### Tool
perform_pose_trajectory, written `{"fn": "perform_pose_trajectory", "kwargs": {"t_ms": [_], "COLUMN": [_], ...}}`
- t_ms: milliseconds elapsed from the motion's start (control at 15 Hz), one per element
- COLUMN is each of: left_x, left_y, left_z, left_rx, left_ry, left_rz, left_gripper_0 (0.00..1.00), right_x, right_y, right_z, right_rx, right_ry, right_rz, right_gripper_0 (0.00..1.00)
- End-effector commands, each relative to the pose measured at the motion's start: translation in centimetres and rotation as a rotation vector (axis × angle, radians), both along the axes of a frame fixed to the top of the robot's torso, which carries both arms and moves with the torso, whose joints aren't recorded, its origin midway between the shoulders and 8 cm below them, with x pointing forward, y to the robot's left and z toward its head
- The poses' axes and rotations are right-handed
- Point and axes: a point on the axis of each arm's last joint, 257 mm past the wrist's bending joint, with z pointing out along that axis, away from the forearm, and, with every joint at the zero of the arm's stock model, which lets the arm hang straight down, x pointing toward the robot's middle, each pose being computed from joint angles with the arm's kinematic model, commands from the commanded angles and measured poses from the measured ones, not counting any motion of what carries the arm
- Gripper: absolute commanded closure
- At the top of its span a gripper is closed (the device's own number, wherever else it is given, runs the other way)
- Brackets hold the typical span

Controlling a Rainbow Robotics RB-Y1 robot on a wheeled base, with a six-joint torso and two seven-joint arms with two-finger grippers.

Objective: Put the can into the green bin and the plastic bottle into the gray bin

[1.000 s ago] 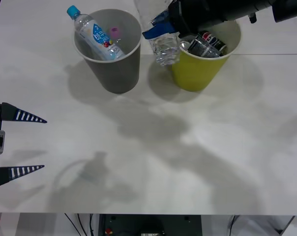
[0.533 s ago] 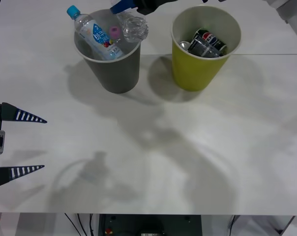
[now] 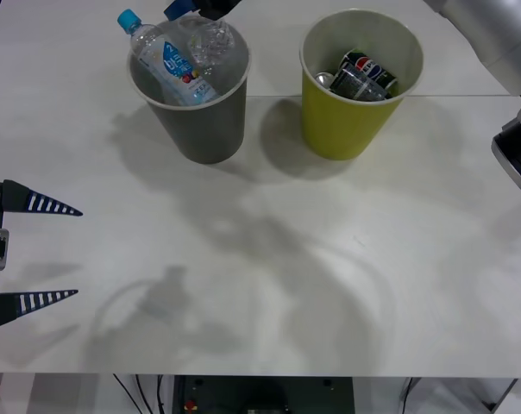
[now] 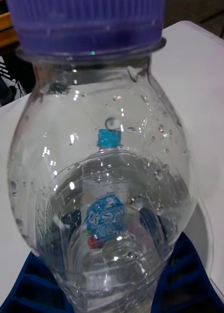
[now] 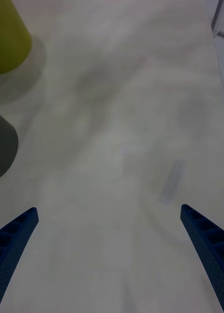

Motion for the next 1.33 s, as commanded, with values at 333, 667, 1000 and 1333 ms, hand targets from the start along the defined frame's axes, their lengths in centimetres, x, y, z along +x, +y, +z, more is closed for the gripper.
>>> {"fn": "perform_pose_trajectory", "kwargs": {"t_ms": [333,667,1000,1333], "left_x": [0.0,0.0,0.0,0.0], "left_y": [0.0,0.0,0.0,0.0], "left_z": [0.0,0.0,0.0,0.0], "left_rx": [0.000,0.000,0.000,0.000], "left_ry": [0.000,0.000,0.000,0.000], "left_rz": [0.000,0.000,0.000,0.000], "left_gripper_0": [0.00,0.00,0.00,0.00], "right_x": [-0.5,-2.3,-4.8,-7.9], "right_y": [0.1,-2.8,-5.4,-10.2], "right_z": [0.1,-0.3,-0.3,-0.5], "right_rx": [0.008,-0.038,-0.026,-0.047], "right_ry": [0.007,0.074,0.098,0.124], "right_rz": [0.032,0.081,0.123,0.181], "right_gripper_0": [0.00,0.00,0.00,0.00]}}
